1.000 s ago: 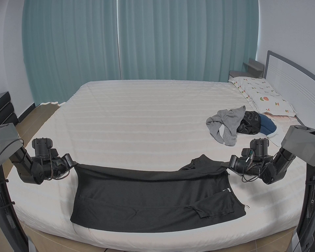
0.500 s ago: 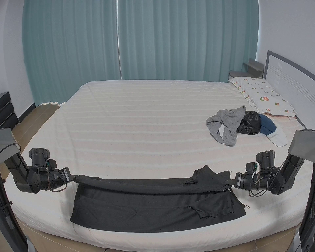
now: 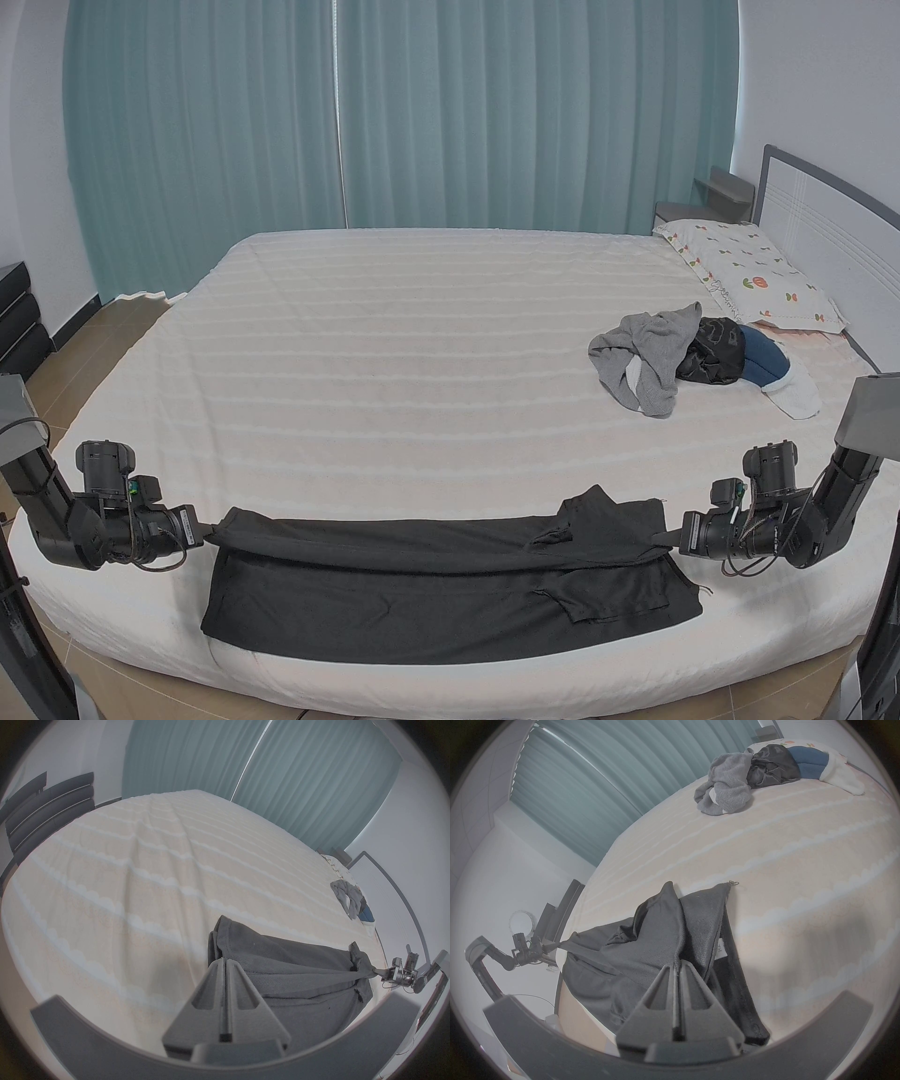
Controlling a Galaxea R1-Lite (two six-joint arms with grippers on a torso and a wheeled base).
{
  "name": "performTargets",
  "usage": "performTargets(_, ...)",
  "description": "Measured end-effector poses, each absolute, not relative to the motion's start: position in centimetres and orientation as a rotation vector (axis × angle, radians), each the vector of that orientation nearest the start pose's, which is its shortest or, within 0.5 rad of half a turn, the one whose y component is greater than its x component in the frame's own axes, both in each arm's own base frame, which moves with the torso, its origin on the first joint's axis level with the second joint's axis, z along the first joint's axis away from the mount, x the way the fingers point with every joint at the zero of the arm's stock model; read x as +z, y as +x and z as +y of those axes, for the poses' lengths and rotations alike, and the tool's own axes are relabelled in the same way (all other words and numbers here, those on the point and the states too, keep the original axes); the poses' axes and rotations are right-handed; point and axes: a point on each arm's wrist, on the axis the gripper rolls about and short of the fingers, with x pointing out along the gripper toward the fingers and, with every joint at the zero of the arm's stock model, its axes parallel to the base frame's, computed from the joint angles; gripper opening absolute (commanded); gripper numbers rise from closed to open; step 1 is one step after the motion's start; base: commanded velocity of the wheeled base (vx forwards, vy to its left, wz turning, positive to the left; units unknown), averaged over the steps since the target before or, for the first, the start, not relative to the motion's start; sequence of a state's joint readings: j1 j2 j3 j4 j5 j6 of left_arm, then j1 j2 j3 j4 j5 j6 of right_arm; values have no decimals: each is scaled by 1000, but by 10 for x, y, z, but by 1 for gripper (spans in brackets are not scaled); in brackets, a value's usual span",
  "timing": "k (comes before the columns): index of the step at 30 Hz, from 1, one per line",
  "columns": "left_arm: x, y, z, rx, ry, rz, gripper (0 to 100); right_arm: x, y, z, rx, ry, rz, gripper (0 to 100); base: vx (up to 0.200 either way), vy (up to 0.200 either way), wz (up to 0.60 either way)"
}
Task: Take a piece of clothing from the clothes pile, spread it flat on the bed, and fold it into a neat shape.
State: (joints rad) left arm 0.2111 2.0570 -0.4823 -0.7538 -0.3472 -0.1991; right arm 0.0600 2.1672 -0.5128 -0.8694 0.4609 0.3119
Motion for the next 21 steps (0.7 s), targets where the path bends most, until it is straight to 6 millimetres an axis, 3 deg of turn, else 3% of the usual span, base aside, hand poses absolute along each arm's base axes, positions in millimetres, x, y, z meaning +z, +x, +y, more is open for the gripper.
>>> performTargets(7, 3, 273, 51, -65, -380, 859, 0, -10, 295, 29, 378, 423, 880, 0, 0, 0, 0)
performTargets(8, 1, 272, 51, -64, -380, 866, 100, -11, 295, 30, 380, 421, 884, 0, 0, 0, 0)
performTargets(9, 0, 272, 51, -64, -382, 871, 100, -12, 295, 30, 380, 420, 886, 100, 0, 0, 0)
performTargets(21, -3, 272, 51, -57, -401, 881, 100, -2, 306, 29, 373, 485, 838, 100, 0, 0, 0)
